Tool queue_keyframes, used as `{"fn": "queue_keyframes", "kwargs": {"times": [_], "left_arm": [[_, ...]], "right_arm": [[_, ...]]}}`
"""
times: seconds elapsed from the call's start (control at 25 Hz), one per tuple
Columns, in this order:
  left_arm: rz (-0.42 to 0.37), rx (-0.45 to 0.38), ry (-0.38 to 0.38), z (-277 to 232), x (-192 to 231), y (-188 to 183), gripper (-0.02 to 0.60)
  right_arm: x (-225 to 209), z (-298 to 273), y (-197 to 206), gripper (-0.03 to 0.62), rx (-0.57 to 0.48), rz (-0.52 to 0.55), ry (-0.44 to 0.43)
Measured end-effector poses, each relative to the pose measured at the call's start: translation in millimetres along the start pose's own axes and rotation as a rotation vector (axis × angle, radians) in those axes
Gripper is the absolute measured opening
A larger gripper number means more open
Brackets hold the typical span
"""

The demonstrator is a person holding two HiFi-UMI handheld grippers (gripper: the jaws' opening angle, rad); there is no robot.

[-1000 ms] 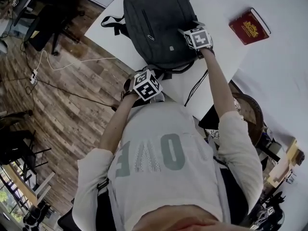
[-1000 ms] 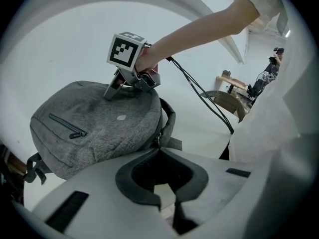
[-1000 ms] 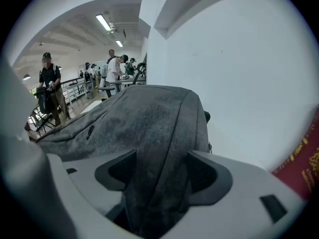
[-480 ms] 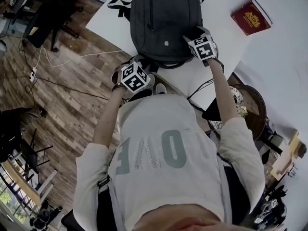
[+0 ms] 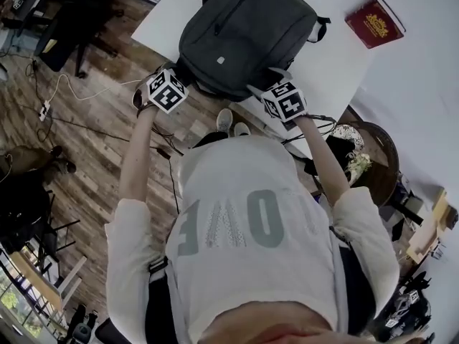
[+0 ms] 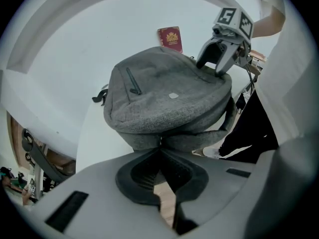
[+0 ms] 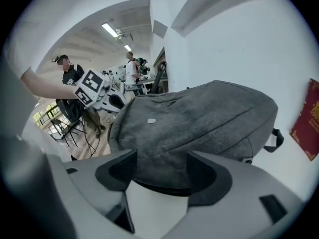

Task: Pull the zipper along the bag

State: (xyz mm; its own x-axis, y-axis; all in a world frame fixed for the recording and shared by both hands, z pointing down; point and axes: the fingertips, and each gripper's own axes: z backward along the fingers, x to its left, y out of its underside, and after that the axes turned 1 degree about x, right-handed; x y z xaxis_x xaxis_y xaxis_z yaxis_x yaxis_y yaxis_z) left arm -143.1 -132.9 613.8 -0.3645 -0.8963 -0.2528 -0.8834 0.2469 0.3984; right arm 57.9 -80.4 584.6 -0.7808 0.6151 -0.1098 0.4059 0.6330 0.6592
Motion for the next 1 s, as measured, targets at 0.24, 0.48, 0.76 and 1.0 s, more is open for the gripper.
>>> {"fn": "queue_keyframes", "kwargs": {"times": [0.24,0.48,0.76,1.0], "left_arm": [[0.000,0.046,-0.027,-3,38,19,0.028],[-0.004,0.027,-0.024,-3,51,27,0.028],[0.013,0.001,-0.047,-4,61,33,0.028],[0.015,-0.020,-0.059,-5,69,34,0.028]], "right_arm": [[55,-25,-18,0.164,0.009,0.050,-0.075],[59,-33,-34,0.256,0.049,0.164,-0.082],[6,17,-53,0.318,0.003,0.309,0.034],[-38,34,-58,0.316,0.140,0.655,0.148]]}}
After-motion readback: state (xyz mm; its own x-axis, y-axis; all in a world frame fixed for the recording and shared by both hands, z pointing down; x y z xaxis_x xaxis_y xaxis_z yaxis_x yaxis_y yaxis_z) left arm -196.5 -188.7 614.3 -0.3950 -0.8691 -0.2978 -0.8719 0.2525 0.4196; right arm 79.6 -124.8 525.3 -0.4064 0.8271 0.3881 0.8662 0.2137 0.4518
